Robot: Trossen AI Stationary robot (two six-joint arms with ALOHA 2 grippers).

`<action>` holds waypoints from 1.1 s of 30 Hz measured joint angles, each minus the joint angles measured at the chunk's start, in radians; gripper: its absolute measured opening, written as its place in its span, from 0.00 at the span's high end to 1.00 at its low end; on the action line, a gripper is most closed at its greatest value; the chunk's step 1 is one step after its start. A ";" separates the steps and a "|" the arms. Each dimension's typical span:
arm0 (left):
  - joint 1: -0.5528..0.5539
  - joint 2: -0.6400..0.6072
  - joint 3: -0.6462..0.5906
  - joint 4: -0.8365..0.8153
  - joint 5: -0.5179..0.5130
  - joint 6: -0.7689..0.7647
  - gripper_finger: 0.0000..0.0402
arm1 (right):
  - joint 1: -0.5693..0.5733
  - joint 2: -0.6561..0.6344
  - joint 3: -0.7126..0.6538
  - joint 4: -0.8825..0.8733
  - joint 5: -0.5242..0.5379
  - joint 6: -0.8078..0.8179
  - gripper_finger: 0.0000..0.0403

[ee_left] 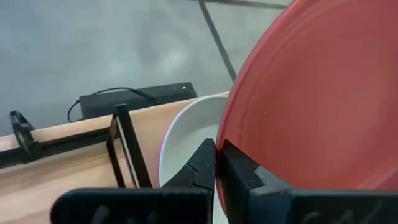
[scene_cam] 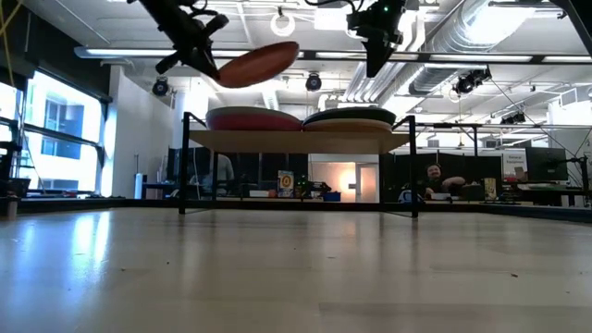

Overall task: Place and stack plates onto a shelf
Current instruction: Stack the orange plate on top of the gray plate on the shelf

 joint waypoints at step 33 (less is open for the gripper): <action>-0.016 0.178 0.042 -0.167 -0.005 0.030 1.00 | 0.000 0.000 0.000 0.001 -0.009 0.019 0.76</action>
